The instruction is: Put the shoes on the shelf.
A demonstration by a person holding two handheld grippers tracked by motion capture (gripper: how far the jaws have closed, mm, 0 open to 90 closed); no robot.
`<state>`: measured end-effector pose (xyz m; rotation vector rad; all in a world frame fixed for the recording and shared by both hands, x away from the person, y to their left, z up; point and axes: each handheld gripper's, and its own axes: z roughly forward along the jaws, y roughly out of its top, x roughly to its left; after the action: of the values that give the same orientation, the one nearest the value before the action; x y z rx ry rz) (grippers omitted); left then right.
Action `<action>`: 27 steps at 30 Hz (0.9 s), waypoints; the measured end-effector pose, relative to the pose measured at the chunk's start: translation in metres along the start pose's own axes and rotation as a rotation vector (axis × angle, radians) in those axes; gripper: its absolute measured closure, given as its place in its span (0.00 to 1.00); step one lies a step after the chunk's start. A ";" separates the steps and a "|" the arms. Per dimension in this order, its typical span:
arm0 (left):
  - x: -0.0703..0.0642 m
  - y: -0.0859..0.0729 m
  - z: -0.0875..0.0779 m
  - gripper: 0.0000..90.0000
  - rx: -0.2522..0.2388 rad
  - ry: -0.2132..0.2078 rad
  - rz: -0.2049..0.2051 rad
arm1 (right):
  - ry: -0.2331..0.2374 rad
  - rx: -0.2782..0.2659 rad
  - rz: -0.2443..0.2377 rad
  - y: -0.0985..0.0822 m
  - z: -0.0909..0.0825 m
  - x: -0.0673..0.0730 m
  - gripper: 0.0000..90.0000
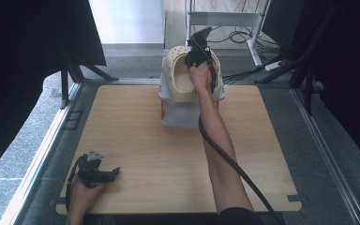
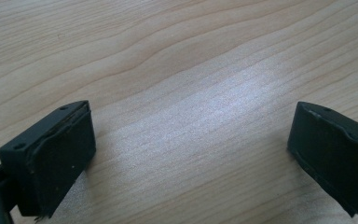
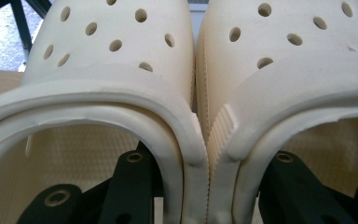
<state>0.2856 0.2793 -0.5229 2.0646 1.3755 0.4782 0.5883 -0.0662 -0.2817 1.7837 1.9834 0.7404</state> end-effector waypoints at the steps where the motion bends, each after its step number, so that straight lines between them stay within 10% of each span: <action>1: 0.000 0.000 0.000 0.01 0.000 0.000 0.000 | 0.000 0.000 0.000 0.000 0.000 0.000 0.73; 15: 0.000 0.001 0.000 0.01 0.001 0.001 0.003 | 0.040 -0.029 -0.018 0.002 0.022 0.001 0.54; 20: 0.000 0.001 0.000 0.01 0.001 0.001 0.002 | 0.145 -0.051 -0.143 -0.006 0.012 -0.004 0.33; 27: 0.000 0.001 0.000 0.01 -0.001 0.000 -0.001 | 0.217 -0.053 -0.185 -0.016 -0.001 -0.012 0.24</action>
<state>0.2864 0.2793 -0.5228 2.0637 1.3760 0.4786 0.5765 -0.0796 -0.2915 1.5184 2.2085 0.9487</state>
